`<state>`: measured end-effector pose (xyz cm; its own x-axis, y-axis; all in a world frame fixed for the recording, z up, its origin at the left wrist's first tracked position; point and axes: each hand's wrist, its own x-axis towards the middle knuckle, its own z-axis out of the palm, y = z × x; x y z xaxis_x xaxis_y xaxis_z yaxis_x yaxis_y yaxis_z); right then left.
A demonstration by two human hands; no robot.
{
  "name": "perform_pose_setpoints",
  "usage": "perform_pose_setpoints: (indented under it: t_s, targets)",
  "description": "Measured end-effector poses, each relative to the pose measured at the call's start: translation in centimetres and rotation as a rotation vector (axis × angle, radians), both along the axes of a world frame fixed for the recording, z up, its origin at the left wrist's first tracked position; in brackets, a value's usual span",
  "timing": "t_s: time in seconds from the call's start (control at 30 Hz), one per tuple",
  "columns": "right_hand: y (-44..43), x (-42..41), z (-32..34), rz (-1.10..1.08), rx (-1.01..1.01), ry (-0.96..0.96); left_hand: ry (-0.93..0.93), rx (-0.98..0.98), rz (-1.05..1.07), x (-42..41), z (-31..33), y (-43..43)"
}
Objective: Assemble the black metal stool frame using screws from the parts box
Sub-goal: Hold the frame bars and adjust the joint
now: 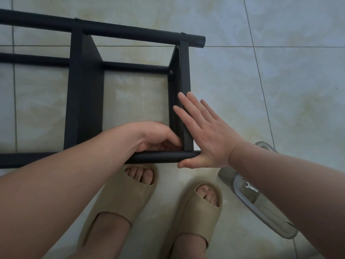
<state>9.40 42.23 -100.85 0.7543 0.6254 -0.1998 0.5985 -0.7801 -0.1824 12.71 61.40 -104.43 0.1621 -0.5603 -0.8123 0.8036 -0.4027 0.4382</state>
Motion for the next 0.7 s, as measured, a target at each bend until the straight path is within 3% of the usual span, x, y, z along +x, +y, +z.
perform_pose_setpoints:
  t_s: [0.37,0.7]
  targets:
    - [0.07,0.00,0.19,-0.002,-0.001,0.010,-0.094,-0.001,0.002,-0.15,-0.29,-0.15]
    - [0.08,-0.03,0.00,0.000,0.000,0.001,-0.056,-0.015,-0.032,-0.05,0.01,-0.13]
